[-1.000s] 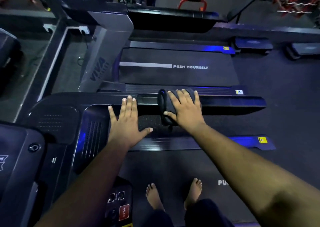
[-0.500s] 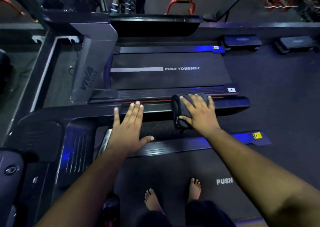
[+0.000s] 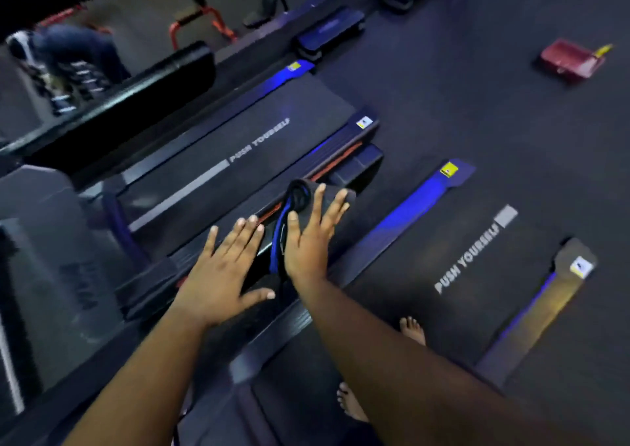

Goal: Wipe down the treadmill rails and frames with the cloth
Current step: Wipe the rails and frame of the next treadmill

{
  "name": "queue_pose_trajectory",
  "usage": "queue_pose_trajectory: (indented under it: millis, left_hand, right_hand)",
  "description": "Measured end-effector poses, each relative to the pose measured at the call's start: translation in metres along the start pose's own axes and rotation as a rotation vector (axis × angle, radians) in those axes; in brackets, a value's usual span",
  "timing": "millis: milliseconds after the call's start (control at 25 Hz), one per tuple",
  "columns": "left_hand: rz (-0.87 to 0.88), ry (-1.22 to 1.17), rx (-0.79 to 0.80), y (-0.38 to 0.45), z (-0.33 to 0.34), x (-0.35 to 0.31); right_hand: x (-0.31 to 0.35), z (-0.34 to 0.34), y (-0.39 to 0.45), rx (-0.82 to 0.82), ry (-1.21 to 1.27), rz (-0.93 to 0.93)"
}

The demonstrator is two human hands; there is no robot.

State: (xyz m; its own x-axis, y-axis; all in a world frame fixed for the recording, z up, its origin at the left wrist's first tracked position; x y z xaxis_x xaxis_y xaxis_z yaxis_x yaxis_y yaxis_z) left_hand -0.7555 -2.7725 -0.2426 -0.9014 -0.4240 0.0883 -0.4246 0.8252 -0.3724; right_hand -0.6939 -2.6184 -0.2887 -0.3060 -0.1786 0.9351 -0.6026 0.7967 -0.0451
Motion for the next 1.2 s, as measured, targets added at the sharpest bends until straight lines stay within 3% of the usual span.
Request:
queue_pose_trajectory:
  millis: [160,360,520,600,800,960,1080,1200]
  left_hand:
    - [0.038,-0.014,-0.063,0.005,0.001,-0.002]
    - [0.046,-0.029,-0.054,-0.001,0.003,-0.002]
    - [0.032,-0.017,-0.053,0.0,0.0,-0.002]
    - [0.034,-0.007,-0.051,0.004,0.0,-0.002]
    - [0.034,-0.005,-0.06,0.0,0.005,0.0]
    - [0.025,0.011,-0.073,0.001,0.005,0.0]
    - [0.018,0.008,-0.081,0.003,0.006,0.001]
    - [0.016,0.013,-0.082,0.005,0.005,0.003]
  right_hand:
    - [-0.011,-0.028,0.049,-0.3,0.235,0.038]
    - [0.0,0.019,-0.015,-0.087,0.394,0.186]
    - [-0.006,-0.035,0.061,-0.29,0.501,0.216]
    - [-0.012,-0.031,0.059,-0.316,0.505,0.222]
    - [-0.007,0.014,-0.01,-0.052,0.406,0.14]
    - [-0.014,-0.046,0.062,-0.169,0.051,-0.045]
    - [-0.017,-0.05,0.057,0.043,-0.487,-0.241]
    - [-0.021,-0.063,0.053,0.269,-1.02,-0.766]
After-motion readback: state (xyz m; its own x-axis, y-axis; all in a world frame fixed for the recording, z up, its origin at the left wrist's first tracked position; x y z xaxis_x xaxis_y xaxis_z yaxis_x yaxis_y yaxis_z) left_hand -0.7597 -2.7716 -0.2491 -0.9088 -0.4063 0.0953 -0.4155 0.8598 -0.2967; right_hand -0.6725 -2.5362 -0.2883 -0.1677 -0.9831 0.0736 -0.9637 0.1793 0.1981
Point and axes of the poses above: each hand's wrist, its own y-axis towards the middle knuckle, its own z-axis out of the palm, x = y × z, the point moved 4 cm from there along y, towards the middle knuckle, and after that the axes turned 8 degrees about x, right-handed, at the moved point
